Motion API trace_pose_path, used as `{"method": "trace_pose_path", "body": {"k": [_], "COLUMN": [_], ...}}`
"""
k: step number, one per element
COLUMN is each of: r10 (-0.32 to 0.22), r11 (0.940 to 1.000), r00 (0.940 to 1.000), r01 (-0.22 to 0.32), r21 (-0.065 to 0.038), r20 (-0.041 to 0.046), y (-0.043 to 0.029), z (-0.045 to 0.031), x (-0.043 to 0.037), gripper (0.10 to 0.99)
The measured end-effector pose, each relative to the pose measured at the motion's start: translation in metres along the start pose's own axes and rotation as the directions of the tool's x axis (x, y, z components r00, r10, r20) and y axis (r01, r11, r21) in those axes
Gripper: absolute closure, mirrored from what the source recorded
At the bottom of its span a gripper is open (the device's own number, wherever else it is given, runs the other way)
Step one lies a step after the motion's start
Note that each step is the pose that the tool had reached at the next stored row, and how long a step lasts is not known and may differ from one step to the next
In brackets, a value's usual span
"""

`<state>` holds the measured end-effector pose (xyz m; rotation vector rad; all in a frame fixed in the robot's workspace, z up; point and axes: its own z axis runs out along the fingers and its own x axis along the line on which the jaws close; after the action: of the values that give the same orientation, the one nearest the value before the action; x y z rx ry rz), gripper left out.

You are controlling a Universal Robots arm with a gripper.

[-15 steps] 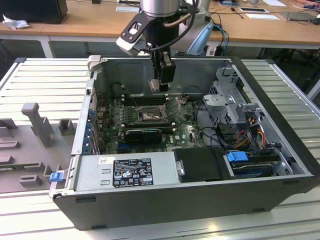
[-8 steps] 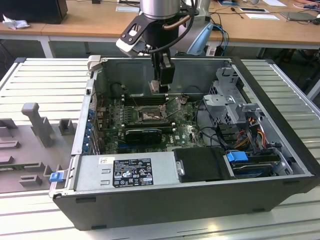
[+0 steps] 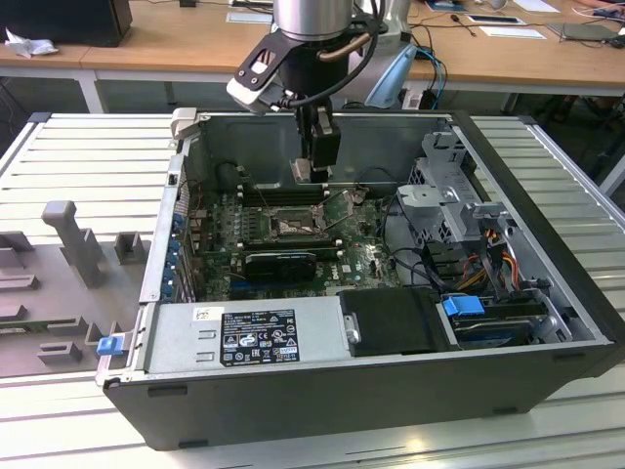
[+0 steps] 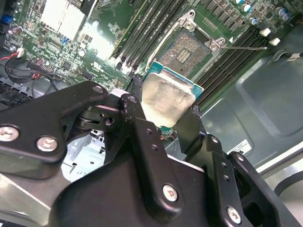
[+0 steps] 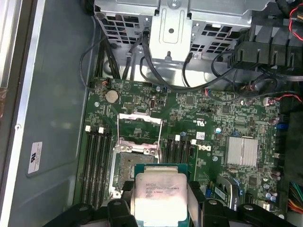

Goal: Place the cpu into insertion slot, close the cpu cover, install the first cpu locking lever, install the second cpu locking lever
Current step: 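Place the cpu into insertion slot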

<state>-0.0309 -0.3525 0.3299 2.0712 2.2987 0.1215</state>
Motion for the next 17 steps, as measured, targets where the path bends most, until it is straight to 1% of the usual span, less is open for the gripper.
{"method": "trace_pose_path", "body": {"k": [12, 16, 17], "r10": [0.015, 0.025, 0.036], "r11": [0.9999, 0.9997, 0.9994], "r00": [0.9999, 0.9997, 0.9994], "r01": [-0.015, -0.025, -0.036], "r21": [0.0, -0.001, -0.001], "r20": [0.0013, 0.0022, 0.0031], "y": [-0.0005, -0.0012, -0.0016], "z": [0.0058, 0.0098, 0.0122], "x": [-0.0001, -0.0001, -0.0002], "gripper": [0.557, 0.557, 0.557]}}
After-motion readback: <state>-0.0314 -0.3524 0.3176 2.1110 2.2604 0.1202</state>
